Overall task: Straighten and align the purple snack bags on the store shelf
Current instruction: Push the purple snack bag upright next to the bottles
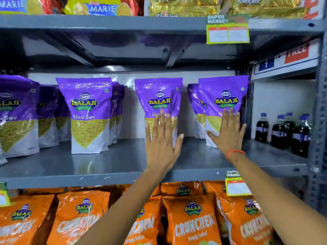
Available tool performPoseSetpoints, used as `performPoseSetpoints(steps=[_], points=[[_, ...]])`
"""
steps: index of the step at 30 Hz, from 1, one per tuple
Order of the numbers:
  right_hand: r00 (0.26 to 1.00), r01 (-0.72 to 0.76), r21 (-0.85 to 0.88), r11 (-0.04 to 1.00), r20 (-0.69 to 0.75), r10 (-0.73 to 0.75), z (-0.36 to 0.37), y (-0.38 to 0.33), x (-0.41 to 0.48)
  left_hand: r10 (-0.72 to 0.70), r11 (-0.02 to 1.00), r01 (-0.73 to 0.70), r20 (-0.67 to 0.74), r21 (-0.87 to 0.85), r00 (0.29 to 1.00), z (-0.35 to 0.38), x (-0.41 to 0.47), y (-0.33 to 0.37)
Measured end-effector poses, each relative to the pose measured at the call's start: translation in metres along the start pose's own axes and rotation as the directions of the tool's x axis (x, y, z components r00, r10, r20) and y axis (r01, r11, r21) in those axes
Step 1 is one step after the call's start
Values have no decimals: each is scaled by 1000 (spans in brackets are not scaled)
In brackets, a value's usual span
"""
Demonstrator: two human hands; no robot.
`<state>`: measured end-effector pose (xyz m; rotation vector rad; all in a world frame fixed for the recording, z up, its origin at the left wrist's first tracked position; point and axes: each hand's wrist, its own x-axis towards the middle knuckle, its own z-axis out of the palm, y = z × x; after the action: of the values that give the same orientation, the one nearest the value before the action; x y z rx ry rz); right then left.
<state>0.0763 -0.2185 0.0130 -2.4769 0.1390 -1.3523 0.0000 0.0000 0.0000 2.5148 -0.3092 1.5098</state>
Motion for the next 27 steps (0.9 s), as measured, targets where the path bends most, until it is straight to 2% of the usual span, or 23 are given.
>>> performPoseSetpoints(steps=[4,10,21,27], points=[[979,-161,27,987,134,156,3,12,5,8,999,-9,28,37,1000,11,-27,11],[944,-243,85,966,250,216,9,23,20,128,975,-139,73,175,989,26,-50,18],[939,-295,227,928,249,237,19,30,33,178,966,-191,86,172,980,32,-64,20],[946,-288,253,924,225,234,20,32,31,236,954,-235,15,187,972,36,-66,17]])
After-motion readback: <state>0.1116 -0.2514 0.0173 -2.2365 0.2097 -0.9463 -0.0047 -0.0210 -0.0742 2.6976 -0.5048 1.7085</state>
